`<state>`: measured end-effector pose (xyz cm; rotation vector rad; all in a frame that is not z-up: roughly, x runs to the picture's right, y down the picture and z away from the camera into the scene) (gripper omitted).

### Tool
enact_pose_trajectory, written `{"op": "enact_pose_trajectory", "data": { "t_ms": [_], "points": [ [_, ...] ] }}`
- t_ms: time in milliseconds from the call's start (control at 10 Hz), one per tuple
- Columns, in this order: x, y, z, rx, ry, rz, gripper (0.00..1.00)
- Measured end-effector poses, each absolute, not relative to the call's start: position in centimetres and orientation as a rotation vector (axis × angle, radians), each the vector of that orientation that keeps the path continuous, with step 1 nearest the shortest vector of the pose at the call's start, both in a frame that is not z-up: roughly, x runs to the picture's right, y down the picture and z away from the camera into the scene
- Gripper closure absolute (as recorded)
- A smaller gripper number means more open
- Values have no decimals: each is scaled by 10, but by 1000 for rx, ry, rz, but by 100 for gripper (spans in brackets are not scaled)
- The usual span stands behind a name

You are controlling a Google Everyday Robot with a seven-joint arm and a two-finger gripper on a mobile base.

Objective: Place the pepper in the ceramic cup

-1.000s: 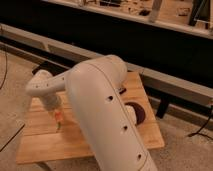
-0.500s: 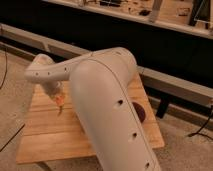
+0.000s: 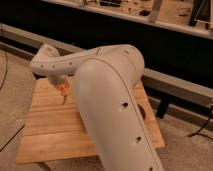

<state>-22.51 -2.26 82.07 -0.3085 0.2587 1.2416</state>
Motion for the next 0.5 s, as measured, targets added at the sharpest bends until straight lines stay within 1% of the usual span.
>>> {"op": "enact_pose_trajectory", "data": {
  "t_ms": [200,500],
  "points": [
    [-213,-40,838,-287,265,1268,100],
    [-202,-63,854,-279,266,1300,100]
  ]
}}
